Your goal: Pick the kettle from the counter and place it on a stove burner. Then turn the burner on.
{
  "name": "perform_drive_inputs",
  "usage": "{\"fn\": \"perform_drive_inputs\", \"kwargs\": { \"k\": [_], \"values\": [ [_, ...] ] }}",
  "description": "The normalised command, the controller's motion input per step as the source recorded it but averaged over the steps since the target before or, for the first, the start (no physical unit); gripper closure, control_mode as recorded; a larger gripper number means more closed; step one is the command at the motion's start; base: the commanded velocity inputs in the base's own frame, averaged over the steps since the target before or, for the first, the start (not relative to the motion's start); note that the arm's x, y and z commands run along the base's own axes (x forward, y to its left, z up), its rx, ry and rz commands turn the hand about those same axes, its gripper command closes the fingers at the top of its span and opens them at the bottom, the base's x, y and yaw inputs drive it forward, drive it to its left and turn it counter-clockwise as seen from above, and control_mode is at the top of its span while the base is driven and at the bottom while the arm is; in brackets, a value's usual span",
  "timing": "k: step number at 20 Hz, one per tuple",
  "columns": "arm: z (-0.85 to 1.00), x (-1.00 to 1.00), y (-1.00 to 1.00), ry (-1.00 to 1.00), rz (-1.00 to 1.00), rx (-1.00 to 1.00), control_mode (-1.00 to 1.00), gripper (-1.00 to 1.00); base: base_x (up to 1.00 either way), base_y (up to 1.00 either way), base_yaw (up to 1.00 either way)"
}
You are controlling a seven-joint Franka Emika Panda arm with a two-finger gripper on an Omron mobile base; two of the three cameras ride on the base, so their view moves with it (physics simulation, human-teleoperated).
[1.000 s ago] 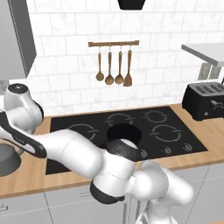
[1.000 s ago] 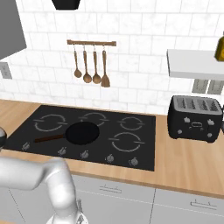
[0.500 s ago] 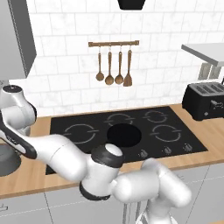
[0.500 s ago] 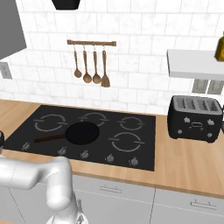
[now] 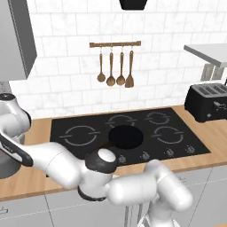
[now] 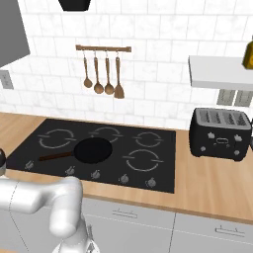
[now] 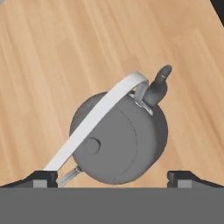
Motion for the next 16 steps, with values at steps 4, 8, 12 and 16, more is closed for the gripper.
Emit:
{"fn": "perform_drive_inputs", "kwargs": {
  "k": [4, 8, 12, 16],
  "values": [
    [-0.06, 0.14, 0.3, 0.0, 0.0, 0.0, -1.0, -1.0, 0.0, 0.0, 0.0],
    [0.02, 0.03, 0.12, -0.05, -0.02, 0.0, -1.0, -1.0, 0.0, 0.0, 0.0],
    [0.13, 0.09, 0.0, -0.1, -0.06, 0.0, -1.0, -1.0, 0.0, 0.0, 0.0],
    [-0.31, 0.1, 0.0, -0.04, -0.14, -0.04, -1.0, -1.0, 0.0, 0.0, 0.0]
  ]
}}
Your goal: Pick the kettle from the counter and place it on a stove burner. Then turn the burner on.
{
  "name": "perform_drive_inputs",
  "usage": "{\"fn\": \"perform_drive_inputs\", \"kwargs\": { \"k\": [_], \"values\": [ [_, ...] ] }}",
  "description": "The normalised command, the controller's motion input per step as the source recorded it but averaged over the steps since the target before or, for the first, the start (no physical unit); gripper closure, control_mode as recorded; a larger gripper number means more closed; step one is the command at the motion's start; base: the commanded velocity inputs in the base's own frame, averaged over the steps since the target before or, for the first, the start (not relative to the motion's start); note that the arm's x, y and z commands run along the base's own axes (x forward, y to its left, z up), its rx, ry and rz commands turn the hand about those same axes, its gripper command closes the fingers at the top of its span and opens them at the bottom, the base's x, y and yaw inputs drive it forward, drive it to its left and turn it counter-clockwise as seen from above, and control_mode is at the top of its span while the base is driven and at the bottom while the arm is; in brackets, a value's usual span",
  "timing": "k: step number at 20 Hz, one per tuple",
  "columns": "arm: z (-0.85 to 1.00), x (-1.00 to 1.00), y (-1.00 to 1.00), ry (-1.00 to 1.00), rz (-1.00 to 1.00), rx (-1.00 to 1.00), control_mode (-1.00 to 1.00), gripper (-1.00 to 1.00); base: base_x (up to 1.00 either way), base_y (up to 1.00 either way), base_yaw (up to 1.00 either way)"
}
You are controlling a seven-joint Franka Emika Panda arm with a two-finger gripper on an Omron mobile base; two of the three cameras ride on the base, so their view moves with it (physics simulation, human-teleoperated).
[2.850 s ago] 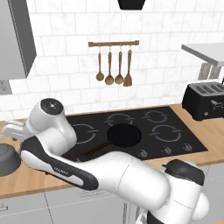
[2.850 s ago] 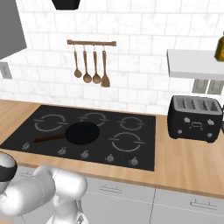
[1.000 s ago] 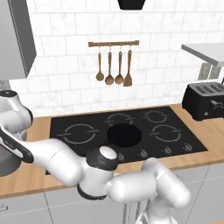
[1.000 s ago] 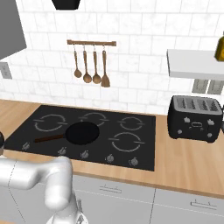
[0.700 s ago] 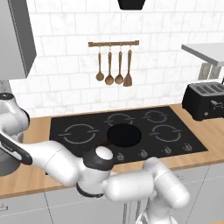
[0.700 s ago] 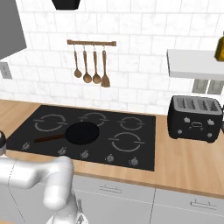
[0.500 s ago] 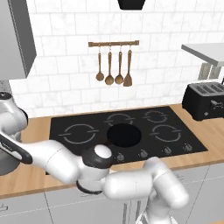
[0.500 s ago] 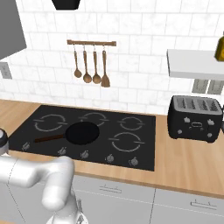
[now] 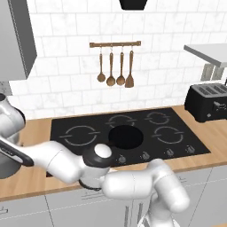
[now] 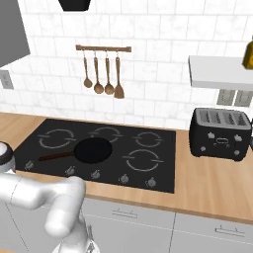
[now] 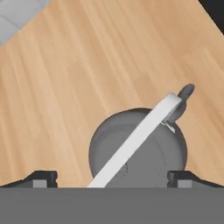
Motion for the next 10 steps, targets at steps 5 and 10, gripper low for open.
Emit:
{"fn": "perform_drive_inputs", "kwargs": {
  "k": [5, 10],
  "values": [
    [-1.0, 0.22, -0.01, 0.05, -0.22, -0.14, -1.0, 1.0, 0.0, 0.0, 0.0],
    [-0.25, 0.35, 0.0, 0.0, -0.04, -0.01, -1.0, 1.0, 0.0, 0.0, 0.0]
  ]
}}
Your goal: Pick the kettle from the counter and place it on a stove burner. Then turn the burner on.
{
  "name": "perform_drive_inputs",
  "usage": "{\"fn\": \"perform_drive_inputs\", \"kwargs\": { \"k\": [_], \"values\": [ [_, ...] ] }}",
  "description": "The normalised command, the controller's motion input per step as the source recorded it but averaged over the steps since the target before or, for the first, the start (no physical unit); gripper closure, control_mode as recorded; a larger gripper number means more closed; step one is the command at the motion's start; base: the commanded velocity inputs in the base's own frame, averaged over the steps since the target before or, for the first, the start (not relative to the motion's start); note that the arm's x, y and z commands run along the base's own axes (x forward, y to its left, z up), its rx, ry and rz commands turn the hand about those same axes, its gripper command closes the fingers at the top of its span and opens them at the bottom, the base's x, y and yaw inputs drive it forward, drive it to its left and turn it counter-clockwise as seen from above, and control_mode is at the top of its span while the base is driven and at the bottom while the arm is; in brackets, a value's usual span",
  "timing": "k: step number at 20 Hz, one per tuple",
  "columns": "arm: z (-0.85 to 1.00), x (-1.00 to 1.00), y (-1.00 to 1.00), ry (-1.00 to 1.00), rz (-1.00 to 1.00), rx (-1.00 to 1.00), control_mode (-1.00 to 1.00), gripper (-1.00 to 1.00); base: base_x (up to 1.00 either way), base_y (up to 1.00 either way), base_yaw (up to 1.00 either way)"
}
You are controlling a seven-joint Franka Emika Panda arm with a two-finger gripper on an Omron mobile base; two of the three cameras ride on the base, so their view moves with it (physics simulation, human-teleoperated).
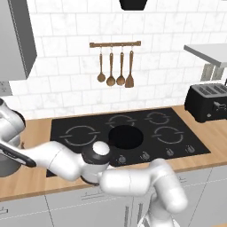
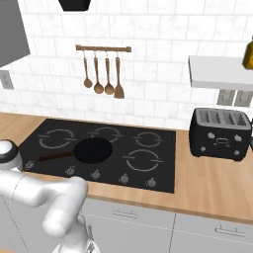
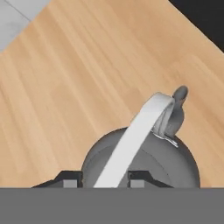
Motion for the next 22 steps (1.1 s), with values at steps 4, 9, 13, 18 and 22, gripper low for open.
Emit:
{"fn": "perform_drive_inputs", "kwargs": {
  "k": [4, 9, 13, 18, 22],
  "values": [
    [0.04, 0.0, -0.35, -0.07, -0.02, 0.0, -1.0, 1.0, 0.0, 0.0, 0.0],
    [0.06, -0.03, -0.72, -0.28, -0.07, -0.02, -1.0, 1.0, 0.0, 0.0, 0.0],
    [0.16, -0.01, -0.98, -0.54, -0.06, -0.04, -1.0, 1.0, 0.0, 0.0, 0.0],
    [0.02, 0.0, -1.0, -0.51, -0.07, -0.05, -1.0, 1.0, 0.0, 0.0, 0.0],
    [-0.13, 0.08, -1.0, -0.22, -0.06, -0.01, -1.0, 1.0, 0.0, 0.0, 0.0]
  ]
}}
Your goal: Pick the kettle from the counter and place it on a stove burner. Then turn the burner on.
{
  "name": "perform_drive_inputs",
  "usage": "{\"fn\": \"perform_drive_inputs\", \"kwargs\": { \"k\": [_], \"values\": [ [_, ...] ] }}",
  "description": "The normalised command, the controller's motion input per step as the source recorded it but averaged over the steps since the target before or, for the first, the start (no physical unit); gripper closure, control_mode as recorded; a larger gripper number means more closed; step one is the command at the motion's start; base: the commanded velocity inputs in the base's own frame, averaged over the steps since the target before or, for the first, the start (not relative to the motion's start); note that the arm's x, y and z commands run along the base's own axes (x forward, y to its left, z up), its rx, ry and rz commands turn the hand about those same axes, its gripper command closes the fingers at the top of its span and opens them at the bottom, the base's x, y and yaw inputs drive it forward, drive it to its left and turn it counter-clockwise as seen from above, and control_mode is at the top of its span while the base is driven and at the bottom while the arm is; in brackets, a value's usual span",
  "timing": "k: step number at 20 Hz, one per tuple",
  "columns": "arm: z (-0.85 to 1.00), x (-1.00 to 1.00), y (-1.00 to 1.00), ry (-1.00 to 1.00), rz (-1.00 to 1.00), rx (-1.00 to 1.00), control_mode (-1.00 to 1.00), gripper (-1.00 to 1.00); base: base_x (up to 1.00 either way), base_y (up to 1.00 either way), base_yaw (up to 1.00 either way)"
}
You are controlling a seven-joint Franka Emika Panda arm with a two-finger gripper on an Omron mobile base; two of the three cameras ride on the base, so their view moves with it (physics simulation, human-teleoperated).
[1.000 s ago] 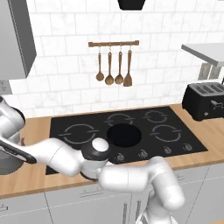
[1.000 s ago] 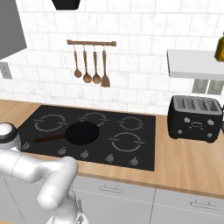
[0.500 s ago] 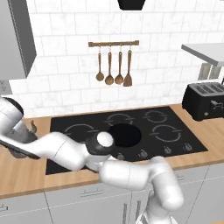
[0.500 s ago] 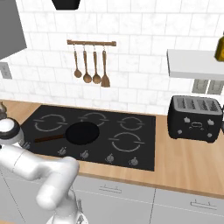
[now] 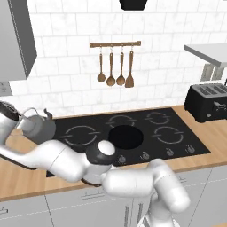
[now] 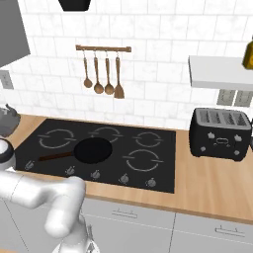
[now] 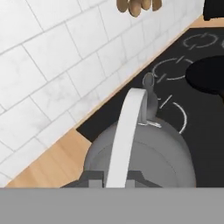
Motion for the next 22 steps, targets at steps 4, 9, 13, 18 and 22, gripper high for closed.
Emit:
{"fn": "perform_drive_inputs", "kwargs": {
  "k": [4, 9, 13, 18, 22],
  "values": [
    [-0.03, 0.32, -1.0, -0.12, -0.01, 0.0, -1.0, 1.0, 0.0, 0.0, 0.0],
    [0.0, 0.16, -1.0, -0.03, 0.0, 0.03, -1.0, 1.0, 0.0, 0.0, 0.0],
    [-0.02, 0.0, -0.76, 0.0, 0.04, 0.14, -1.0, 1.0, 0.0, 0.0, 0.0],
    [-0.22, 0.0, -0.67, 0.0, 0.04, 0.21, -1.0, 1.0, 0.0, 0.0, 0.0],
    [-0.08, 0.21, -0.45, -0.02, 0.02, 0.21, -1.0, 1.0, 0.0, 0.0, 0.0]
  ]
}}
